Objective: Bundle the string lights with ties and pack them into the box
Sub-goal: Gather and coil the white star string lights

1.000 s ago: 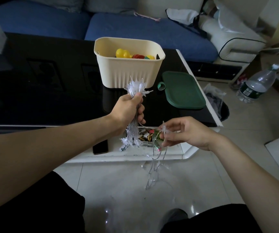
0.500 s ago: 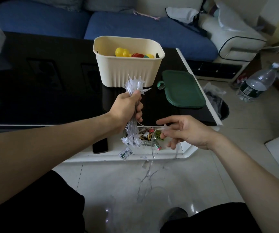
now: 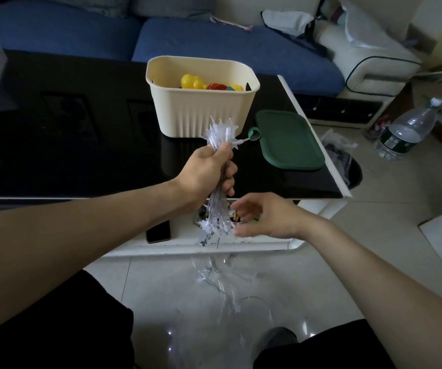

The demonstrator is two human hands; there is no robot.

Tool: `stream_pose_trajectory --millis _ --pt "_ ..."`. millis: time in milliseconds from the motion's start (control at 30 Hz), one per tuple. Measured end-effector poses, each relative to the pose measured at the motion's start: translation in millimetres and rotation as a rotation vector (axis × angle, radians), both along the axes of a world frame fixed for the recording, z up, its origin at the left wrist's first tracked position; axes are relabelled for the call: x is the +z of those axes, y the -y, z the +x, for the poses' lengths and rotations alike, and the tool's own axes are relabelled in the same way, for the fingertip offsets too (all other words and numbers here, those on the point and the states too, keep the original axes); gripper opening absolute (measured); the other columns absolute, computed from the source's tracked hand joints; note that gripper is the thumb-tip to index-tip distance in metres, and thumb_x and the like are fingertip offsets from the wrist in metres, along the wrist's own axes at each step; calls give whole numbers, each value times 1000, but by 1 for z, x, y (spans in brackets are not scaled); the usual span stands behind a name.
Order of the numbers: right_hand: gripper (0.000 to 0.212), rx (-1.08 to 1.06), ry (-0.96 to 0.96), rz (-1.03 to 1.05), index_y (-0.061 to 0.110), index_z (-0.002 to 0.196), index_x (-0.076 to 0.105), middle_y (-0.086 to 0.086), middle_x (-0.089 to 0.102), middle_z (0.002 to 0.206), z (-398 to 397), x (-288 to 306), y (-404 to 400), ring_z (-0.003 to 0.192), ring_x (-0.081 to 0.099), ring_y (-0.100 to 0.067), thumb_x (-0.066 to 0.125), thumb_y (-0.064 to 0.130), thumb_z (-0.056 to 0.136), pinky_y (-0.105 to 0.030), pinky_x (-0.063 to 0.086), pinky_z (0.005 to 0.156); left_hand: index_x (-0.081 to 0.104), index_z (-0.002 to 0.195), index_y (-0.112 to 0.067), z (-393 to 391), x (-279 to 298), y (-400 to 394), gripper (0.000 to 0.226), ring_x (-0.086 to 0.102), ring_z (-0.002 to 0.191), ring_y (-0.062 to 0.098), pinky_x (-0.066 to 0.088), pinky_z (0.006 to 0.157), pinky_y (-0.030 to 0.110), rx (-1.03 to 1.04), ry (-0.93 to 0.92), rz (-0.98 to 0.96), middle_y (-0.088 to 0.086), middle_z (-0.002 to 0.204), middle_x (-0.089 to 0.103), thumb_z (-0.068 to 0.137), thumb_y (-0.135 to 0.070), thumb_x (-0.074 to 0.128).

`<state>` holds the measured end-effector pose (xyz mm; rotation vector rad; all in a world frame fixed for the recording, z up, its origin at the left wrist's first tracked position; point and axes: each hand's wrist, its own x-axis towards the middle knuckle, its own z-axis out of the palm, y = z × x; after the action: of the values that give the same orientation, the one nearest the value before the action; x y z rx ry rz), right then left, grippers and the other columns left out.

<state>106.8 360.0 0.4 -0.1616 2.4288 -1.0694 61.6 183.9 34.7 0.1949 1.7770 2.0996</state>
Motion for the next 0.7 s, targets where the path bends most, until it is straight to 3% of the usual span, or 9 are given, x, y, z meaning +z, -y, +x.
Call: stream_pose_trajectory --millis 67,167,333,533,700 --pt "40 60 0 75 31 112 65 10 66 115 0 -3 8 106 63 -7 85 40 78 -26 52 93 44 83 -13 0 -1 0 30 36 47 15 42 49 31 -3 7 3 2 62 39 107 -30 37" --pt "22 66 -21 147 28 94 65 9 69 100 0 -5 13 91 64 -8 81 37 82 -27 51 84 45 84 -14 -1 -1 1 30 33 46 14 37 48 30 -5 2 -16 0 60 37 107 -32 38" --pt "17 34 53 41 20 88 66 -2 74 82 -2 -5 8 67 65 -5 81 27 85 -32 57 75 47 88 -11 -1 1 6 29 37 48 15 40 50 32 -22 -64 -53 2 61 39 107 -30 37" --pt "11 -101 34 -81 13 88 72 -11 71 80 -2 2 -8 73 66 -25 82 16 83 -53 59 81 49 86 -7 0 -1 9 30 47 48 22 50 55 35 -17 -224 -158 6 59 44 108 -24 36" --pt "16 -287 94 -353 10 76 65 -8 76 104 -1 10 -7 106 70 -28 69 2 89 -49 54 101 49 88 -5 -2 -4 12 29 55 50 25 51 56 32 22 -227 -161 5 57 51 107 -23 37"
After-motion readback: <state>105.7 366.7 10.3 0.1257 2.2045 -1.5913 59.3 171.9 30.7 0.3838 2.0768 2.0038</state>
